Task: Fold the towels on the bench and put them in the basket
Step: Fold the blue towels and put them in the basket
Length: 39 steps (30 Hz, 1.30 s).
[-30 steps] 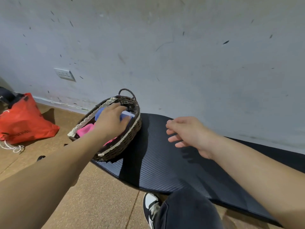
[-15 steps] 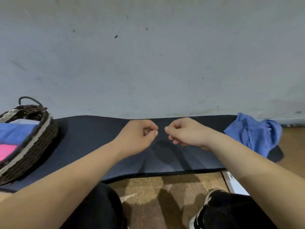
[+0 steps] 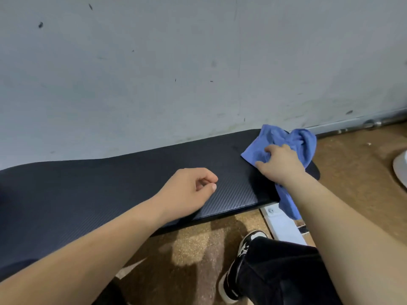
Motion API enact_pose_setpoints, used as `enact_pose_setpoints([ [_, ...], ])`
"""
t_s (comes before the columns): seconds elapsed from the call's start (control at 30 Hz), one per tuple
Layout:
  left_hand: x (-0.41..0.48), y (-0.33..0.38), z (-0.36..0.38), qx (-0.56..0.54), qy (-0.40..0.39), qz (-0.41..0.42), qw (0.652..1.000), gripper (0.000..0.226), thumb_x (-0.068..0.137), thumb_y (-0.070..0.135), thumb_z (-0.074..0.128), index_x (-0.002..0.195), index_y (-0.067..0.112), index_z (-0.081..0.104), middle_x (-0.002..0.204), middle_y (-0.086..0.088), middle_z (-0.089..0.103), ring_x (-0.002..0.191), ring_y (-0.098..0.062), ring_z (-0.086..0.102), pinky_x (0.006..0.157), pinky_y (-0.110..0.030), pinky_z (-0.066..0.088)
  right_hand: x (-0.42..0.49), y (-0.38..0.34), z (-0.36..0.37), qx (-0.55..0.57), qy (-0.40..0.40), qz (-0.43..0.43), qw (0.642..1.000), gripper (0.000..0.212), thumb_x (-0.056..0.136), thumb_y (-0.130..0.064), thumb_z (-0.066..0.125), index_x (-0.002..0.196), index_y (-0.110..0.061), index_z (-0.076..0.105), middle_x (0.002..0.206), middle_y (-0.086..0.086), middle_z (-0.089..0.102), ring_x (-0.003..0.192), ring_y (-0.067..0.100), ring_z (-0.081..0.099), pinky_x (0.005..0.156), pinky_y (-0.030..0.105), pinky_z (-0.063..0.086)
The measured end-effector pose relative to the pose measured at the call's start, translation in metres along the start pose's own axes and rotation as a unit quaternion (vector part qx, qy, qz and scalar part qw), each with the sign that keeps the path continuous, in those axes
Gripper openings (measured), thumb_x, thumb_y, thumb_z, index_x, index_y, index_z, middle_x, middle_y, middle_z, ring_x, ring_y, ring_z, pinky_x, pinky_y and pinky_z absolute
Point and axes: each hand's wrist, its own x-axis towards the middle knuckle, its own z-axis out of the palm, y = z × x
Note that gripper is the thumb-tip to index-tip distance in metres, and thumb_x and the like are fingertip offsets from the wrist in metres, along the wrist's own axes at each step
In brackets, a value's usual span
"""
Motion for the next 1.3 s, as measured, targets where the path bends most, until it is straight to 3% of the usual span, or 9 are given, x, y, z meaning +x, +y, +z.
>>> enact_pose_setpoints([
  [0.07, -0.005, -0.009, -0.003, -0.003, 0.010, -0.009, 1.000, 0.016, 0.098, 0.031, 0.067, 0.112, 0.033, 0.075, 0.098, 0.020, 0.074, 0.093, 0.004, 0.068, 0.088, -0.017, 0.053, 0.003, 0.000, 0.008, -0.023, 0.012, 0.019, 0.999, 0.041, 0.092, -0.044, 0.064, 0.124, -0.020, 0.058, 0.137, 0.012, 0.041, 0.126, 0.036, 0.044, 0.087, 0.045, 0.050],
  [0.13, -0.013, -0.021, -0.009, -0.010, 0.018, -0.021, 1.000, 0.016, 0.098, 0.031, 0.067, 0.112, 0.035, 0.074, 0.096, 0.020, 0.075, 0.092, 0.002, 0.070, 0.090, -0.022, 0.055, 0.003, 0.000, 0.019, -0.058, 0.022, 0.024, 0.998, 0.037, 0.093, -0.047, 0.065, 0.120, -0.023, 0.060, 0.140, 0.011, 0.037, 0.130, 0.039, 0.037, 0.092, 0.049, 0.050],
  [0.3, -0.040, -0.059, -0.030, -0.044, 0.058, -0.063, 0.995, 0.012, 0.098, 0.028, 0.068, 0.102, 0.037, 0.074, 0.091, 0.020, 0.076, 0.088, -0.001, 0.073, 0.091, -0.031, 0.058, 0.009, 0.000, 0.028, 0.067, 0.172, 0.041, 0.982, 0.048, 0.092, -0.029, 0.069, 0.128, -0.005, 0.049, 0.145, 0.022, 0.033, 0.097, 0.042, 0.061, 0.077, 0.043, 0.050],
  [0.53, -0.047, -0.073, -0.032, -0.048, 0.093, -0.036, 0.994, 0.022, 0.098, 0.031, 0.068, 0.118, 0.039, 0.071, 0.102, 0.024, 0.073, 0.093, 0.003, 0.068, 0.090, -0.023, 0.057, 0.015, -0.019, 0.021, 0.064, 0.120, 0.047, 0.990, 0.035, 0.093, -0.009, 0.061, 0.125, -0.004, 0.049, 0.091, 0.014, 0.063, 0.075, 0.030, 0.056, 0.062, 0.036, 0.043],
  [0.67, -0.047, -0.069, -0.038, -0.006, 0.102, -0.002, 0.995, 0.033, 0.099, 0.033, 0.065, 0.132, 0.041, 0.063, 0.110, 0.028, 0.066, 0.098, 0.012, 0.060, 0.073, -0.003, 0.047, -0.004, -0.060, 0.021, 0.114, 0.104, -0.057, 0.986, 0.010, 0.093, -0.017, 0.065, 0.101, -0.013, 0.060, 0.078, 0.005, 0.064, 0.072, 0.025, 0.060, 0.064, 0.036, 0.048],
  [0.83, -0.049, -0.077, -0.047, -0.006, 0.135, 0.007, 0.991, 0.040, 0.098, 0.032, 0.067, 0.136, 0.039, 0.060, 0.118, 0.027, 0.063, 0.098, 0.009, 0.061, 0.078, -0.013, 0.049, -0.044, -0.127, 0.023, 0.150, 0.025, -0.232, 0.961, 0.008, 0.089, -0.025, 0.074, 0.096, -0.028, 0.071, 0.073, -0.013, 0.063, 0.065, -0.002, 0.057, 0.069, 0.019, 0.044],
  [1.0, -0.046, -0.090, -0.046, -0.009, 0.151, 0.001, 0.988, 0.068, 0.090, 0.036, 0.075, 0.150, 0.033, 0.045, 0.136, 0.023, 0.050, 0.115, 0.000, 0.057, 0.094, -0.029, 0.053, -0.083, -0.161, 0.023, 0.154, -0.107, -0.326, 0.927, 0.022, 0.093, -0.023, 0.074, 0.116, -0.025, 0.075, 0.088, -0.008, 0.072, 0.079, 0.010, 0.066, 0.075, 0.017, 0.052],
  [1.17, -0.044, -0.100, -0.044, 0.040, 0.132, -0.028, 0.990, 0.076, 0.090, 0.035, 0.074, 0.156, 0.030, 0.036, 0.146, 0.012, 0.049, 0.124, -0.010, 0.058, 0.099, -0.033, 0.051, -0.066, -0.153, 0.024, 0.179, -0.098, -0.280, 0.938, 0.035, 0.094, -0.017, 0.070, 0.127, -0.028, 0.067, 0.112, -0.017, 0.068, 0.085, 0.005, 0.063, 0.078, 0.007, 0.046],
  [1.3, -0.041, -0.101, -0.045, 0.115, 0.072, -0.018, 0.991, 0.078, 0.091, 0.031, 0.071, 0.158, 0.040, 0.032, 0.167, 0.008, 0.025, 0.149, -0.018, 0.032, 0.115, -0.038, 0.039, -0.052, -0.136, 0.032, 0.033, -0.219, -0.237, 0.946, 0.049, 0.092, -0.036, 0.072, 0.138, -0.029, 0.057, 0.124, -0.010, 0.063, 0.112, 0.009, 0.061, 0.098, 0.025, 0.049],
])
